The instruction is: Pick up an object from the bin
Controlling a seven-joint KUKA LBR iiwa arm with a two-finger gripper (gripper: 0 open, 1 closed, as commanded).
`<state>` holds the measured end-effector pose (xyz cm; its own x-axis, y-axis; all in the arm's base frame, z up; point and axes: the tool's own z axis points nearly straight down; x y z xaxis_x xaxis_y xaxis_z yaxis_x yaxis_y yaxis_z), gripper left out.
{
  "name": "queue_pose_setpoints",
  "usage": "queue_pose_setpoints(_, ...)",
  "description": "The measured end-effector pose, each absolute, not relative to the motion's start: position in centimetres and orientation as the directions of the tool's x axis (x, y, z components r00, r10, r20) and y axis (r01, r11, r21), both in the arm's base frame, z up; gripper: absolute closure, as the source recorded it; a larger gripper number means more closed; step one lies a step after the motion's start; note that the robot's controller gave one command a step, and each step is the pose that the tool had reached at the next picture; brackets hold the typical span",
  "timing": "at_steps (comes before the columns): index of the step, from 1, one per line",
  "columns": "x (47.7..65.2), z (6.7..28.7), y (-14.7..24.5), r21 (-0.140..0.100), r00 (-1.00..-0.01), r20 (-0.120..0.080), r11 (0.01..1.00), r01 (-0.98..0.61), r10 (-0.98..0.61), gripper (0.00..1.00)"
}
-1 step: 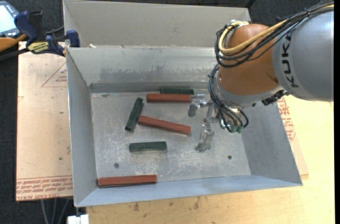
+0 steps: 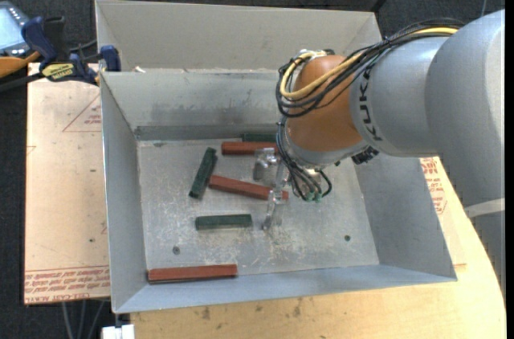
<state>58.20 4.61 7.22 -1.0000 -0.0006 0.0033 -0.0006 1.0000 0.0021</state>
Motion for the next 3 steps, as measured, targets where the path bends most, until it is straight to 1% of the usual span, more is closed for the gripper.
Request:
queue_pose_setpoints(1,58.3,7.7,4.5,0.002,-1.000,-0.001,1.000,0.002,0.002,1.00)
queue_pose_setpoints(2,57.4,15.3,12.7,0.007,-1.000,-0.009,1.000,-0.015,-0.015,1.00)
queue_pose_setpoints(3,61.7,24.3,16.7,0.005,-1.000,-0.012,1.000,0.018,0.018,1.00)
